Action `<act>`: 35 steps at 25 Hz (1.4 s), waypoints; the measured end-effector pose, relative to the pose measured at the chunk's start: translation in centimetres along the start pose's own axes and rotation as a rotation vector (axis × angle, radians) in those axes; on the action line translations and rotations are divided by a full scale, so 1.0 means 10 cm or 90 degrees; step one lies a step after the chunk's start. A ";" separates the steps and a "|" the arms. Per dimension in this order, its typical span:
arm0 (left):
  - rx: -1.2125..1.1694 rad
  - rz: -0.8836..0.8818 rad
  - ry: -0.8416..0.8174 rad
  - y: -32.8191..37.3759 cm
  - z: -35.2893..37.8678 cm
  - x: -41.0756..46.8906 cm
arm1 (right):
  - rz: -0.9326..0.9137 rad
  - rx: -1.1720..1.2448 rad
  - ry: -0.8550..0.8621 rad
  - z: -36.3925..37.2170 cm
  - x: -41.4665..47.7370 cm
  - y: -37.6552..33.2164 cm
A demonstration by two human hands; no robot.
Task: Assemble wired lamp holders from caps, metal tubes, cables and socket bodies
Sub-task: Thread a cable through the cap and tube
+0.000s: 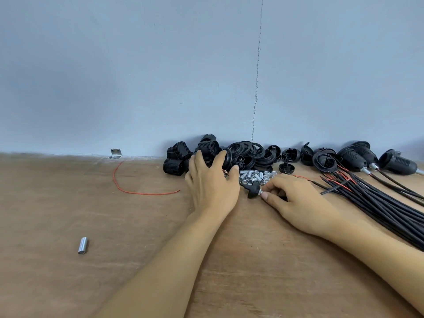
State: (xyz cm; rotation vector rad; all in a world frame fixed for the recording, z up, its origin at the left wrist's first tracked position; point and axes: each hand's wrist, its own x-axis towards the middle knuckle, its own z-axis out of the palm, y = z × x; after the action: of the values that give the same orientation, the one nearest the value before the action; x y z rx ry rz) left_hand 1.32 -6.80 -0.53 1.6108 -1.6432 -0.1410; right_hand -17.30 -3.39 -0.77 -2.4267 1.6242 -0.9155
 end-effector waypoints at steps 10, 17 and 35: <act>-0.006 -0.080 -0.079 0.13 -0.01 0.39 | -0.002 0.029 0.001 -0.01 0.01 0.03; -0.022 -0.110 -0.060 0.06 -0.02 0.48 | 0.000 0.032 0.000 -0.01 0.02 0.05; -0.321 -0.048 0.148 0.22 -0.12 0.07 | 0.078 0.001 -0.036 -0.09 0.04 0.09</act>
State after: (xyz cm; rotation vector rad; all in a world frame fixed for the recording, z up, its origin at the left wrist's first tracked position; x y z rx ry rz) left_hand 0.44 -6.51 1.87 1.2482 -1.2449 -0.3624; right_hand -18.44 -3.90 -0.21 -2.2999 1.7294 -0.8210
